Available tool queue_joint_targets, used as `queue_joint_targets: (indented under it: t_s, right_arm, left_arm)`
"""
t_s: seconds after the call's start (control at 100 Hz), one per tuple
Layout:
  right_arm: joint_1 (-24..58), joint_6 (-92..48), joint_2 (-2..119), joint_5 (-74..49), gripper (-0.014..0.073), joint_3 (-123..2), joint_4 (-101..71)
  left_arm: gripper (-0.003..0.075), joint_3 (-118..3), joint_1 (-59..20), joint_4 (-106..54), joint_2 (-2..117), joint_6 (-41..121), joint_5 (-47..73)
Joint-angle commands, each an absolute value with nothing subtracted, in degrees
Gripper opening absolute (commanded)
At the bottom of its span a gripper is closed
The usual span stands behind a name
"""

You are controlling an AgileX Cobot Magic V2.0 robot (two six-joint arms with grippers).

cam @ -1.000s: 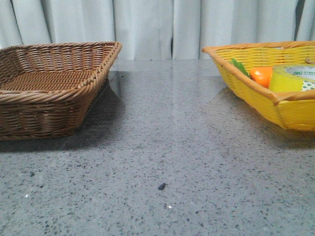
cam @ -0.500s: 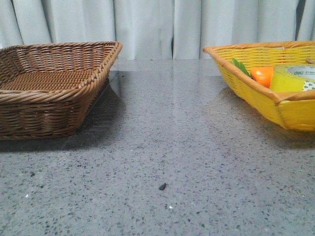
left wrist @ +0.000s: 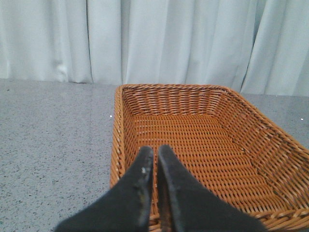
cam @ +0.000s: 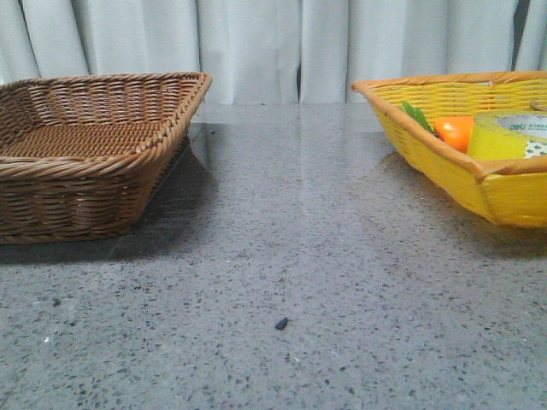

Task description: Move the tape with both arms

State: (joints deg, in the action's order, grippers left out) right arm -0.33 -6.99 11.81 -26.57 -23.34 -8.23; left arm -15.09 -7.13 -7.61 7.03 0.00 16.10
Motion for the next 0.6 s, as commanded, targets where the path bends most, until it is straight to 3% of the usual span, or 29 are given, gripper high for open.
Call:
queue_joint_targets:
  t_s: [0.0, 0.12, 0.27, 0.59]
  right_arm:
    - [-0.62, -6.92, 16.36, -19.44, -0.0066, -26.17, -10.6]
    - [-0.62, -6.92, 20.32, -17.6, -0.0066, -26.99, -14.97]
    - [-0.51, -7.41, 28.73, -25.84, -0.0051, -32.32, -14.85]
    - [4.06, -9.93, 47.45, -36.0, 0.0262, -47.04, -14.85]
  left_arm:
    - [-0.0021, -18.39, -7.08, -8.2, 10.56, 0.0, 12.48]
    - [-0.0021, -19.76, -7.08, -8.2, 13.72, 0.0, 12.73]
    - [-0.0021, -20.96, -7.08, -8.2, 16.52, 0.0, 12.85]
    - [-0.0021, -21.16, -7.08, -8.2, 17.72, 0.0, 12.51]
